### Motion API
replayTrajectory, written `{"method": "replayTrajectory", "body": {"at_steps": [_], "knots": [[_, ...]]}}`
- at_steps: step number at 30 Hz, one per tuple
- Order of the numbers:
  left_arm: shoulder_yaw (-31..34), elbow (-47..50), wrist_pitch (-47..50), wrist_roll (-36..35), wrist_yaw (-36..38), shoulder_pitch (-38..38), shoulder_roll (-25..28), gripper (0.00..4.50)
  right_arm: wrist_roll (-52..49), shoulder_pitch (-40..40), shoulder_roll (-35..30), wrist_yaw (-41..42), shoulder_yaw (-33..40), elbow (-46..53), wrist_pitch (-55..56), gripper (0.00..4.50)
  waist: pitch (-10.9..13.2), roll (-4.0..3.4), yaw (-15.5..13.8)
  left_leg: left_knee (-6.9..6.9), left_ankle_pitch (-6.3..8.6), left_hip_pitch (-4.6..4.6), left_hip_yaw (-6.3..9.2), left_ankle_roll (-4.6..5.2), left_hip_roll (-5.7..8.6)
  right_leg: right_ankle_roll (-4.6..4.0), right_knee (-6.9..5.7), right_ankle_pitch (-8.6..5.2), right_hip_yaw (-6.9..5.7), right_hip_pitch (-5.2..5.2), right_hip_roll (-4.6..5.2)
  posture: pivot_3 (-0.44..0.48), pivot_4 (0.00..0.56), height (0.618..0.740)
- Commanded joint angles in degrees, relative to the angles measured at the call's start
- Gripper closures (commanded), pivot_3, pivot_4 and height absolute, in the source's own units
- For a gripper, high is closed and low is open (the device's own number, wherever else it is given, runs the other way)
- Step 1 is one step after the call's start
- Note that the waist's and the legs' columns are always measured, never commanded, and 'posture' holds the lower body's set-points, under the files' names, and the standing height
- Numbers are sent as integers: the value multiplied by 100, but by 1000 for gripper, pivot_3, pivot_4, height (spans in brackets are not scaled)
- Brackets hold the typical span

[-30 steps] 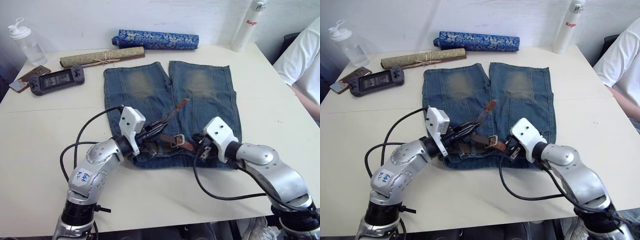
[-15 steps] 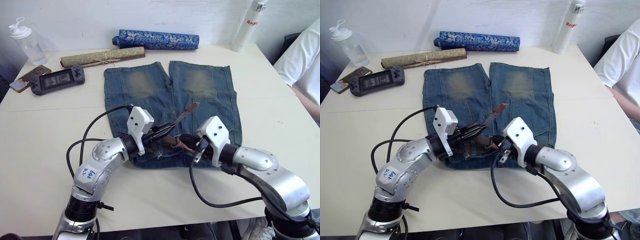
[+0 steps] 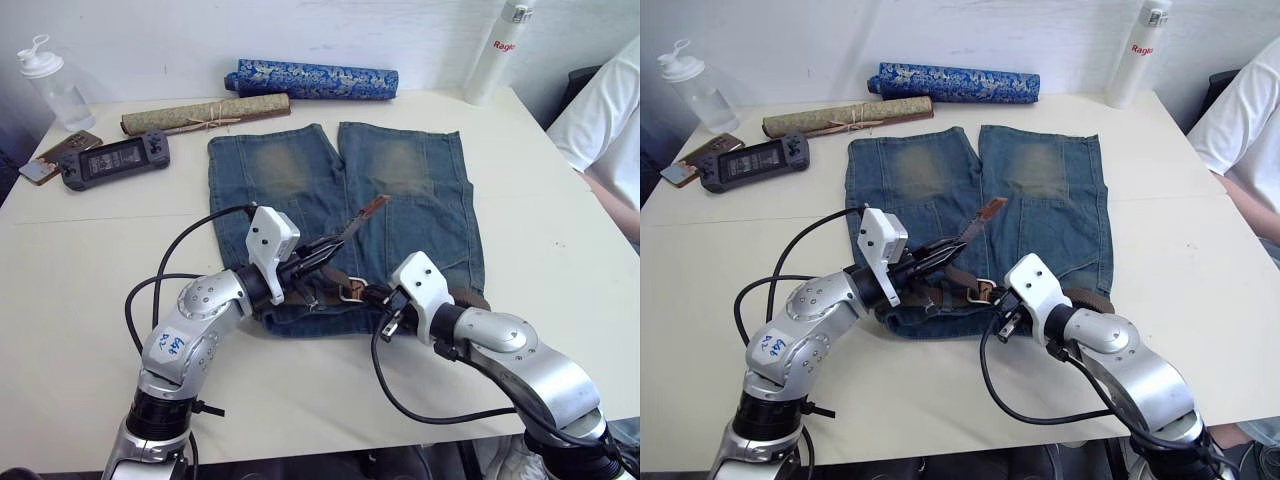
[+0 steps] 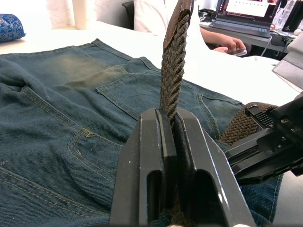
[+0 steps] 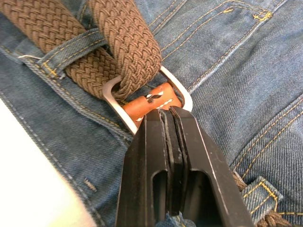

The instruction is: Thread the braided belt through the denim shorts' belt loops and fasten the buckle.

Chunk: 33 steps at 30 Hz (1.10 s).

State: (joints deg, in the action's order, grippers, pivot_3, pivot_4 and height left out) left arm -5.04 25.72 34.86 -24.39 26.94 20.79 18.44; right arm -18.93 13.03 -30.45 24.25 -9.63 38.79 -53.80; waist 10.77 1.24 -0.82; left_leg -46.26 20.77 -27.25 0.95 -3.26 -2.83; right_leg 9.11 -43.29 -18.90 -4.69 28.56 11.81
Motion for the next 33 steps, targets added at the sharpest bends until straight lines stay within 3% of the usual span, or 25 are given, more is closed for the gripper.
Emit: {"method": "replayTrajectory", "body": {"at_steps": [1, 7, 13, 17, 25, 33], "knots": [[81, 93, -89, 10, -18, 37, 11, 4500, 104, 11, 78, -138, -67, -102, -85, 4410, 0, 0, -1, 0, 0, 0, 0, 0, 0, 0, 0, 0, 0, 0, 0, 0, 150, 645], [58, 69, -189, 102, 69, -195, 138, 4500, 398, 492, 304, -248, -646, -276, 109, 4410, 0, 0, 43, 1, 0, 1, 1, 0, 0, -2, -4, -1, 0, 3, -1, 0, 150, 645], [152, -98, -454, 265, 161, -598, 363, 4500, 696, 556, -48, 238, -1171, -105, 708, 4410, 0, 0, 85, 2, 1, -1, 0, 1, 0, -4, 0, -2, 0, 4, -1, 0, 150, 645], [266, -181, -541, 290, 181, -698, 429, 4500, 992, 456, -303, 312, -1152, -131, 1064, 4410, 0, 0, 80, 3, 1, -1, 1, 2, 0, -4, 0, -2, -2, 3, -1, 0, 150, 645], [471, -115, -515, 178, 267, -803, 544, 4500, 1136, 317, -222, 151, -676, 25, 1391, 4410, 0, 0, 76, 3, 1, -1, 1, 1, 0, -4, -1, -2, -2, 4, -1, 0, 150, 645], [508, -109, -477, 199, 332, -798, 608, 4500, 1344, 262, -139, 184, -1007, 140, 1314, 4410, 0, 0, 79, 3, 1, -1, 1, 1, 0, -4, -1, -2, -2, 3, 0, 0, 150, 645]]}}
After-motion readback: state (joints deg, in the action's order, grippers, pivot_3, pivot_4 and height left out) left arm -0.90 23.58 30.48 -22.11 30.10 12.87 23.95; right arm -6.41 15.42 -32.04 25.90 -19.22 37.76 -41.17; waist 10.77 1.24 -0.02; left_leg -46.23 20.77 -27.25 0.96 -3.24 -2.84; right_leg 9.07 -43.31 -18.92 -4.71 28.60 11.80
